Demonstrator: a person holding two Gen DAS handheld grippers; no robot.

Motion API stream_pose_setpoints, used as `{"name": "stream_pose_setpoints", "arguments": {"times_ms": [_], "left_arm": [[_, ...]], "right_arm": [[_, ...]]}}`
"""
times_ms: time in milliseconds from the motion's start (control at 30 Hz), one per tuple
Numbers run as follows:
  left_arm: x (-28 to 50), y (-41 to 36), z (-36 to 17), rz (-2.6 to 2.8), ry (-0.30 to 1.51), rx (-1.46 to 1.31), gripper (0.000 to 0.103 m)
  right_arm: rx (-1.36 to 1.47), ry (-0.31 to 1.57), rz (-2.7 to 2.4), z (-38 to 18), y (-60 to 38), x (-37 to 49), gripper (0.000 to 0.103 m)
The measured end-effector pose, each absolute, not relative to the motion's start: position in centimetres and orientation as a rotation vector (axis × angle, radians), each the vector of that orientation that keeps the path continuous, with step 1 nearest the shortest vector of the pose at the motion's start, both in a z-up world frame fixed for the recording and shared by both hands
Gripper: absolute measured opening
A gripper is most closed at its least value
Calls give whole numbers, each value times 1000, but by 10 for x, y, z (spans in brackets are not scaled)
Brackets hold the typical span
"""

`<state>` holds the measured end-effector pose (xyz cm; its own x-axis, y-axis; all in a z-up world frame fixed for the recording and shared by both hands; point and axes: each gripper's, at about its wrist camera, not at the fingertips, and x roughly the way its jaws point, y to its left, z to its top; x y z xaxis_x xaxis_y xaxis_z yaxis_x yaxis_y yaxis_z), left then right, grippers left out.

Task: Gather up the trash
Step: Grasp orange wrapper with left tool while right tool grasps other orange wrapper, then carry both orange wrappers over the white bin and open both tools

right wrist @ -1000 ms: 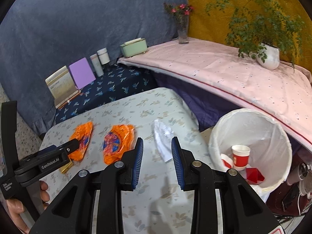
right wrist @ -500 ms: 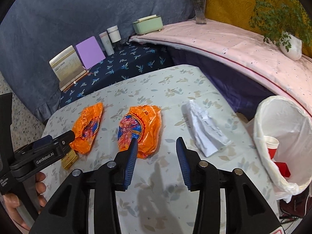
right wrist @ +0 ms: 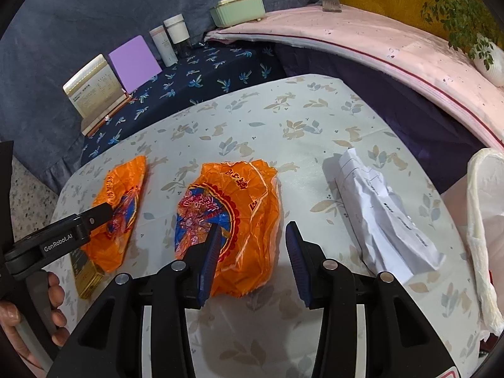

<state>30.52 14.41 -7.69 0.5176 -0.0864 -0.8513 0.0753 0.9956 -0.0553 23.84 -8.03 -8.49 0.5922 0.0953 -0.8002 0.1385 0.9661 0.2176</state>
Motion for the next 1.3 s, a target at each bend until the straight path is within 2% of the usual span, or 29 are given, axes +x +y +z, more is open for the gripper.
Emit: {"name": "stream_pose_setpoints", "arguments": {"times_ms": [367, 467, 533, 600, 733, 800, 967, 1300], "left_arm": [[314, 111, -101, -152, 1076, 9, 80], [311, 99, -103, -161, 1063, 43, 79], [308, 94, -103, -162, 1057, 46, 75], [304, 88, -101, -170, 1046, 52, 61], [297, 82, -94, -184, 1028, 46, 44], [292, 77, -87, -190, 1007, 57, 21], [282, 74, -71, -236, 1010, -1, 17], [248, 47, -11, -326, 913, -38, 16]], "right_arm": [[278, 968, -24, -104, -81, 244, 39], [275, 969, -20, -105, -81, 244, 24], [280, 970, -18, -105, -83, 243, 20], [288, 972, -11, -104, -83, 243, 15], [276, 954, -3, -97, -83, 237, 10], [269, 941, -2, -91, -83, 234, 9], [262, 894, -8, -70, -87, 222, 8], [272, 764, -46, -13, -119, 188, 8]]}}
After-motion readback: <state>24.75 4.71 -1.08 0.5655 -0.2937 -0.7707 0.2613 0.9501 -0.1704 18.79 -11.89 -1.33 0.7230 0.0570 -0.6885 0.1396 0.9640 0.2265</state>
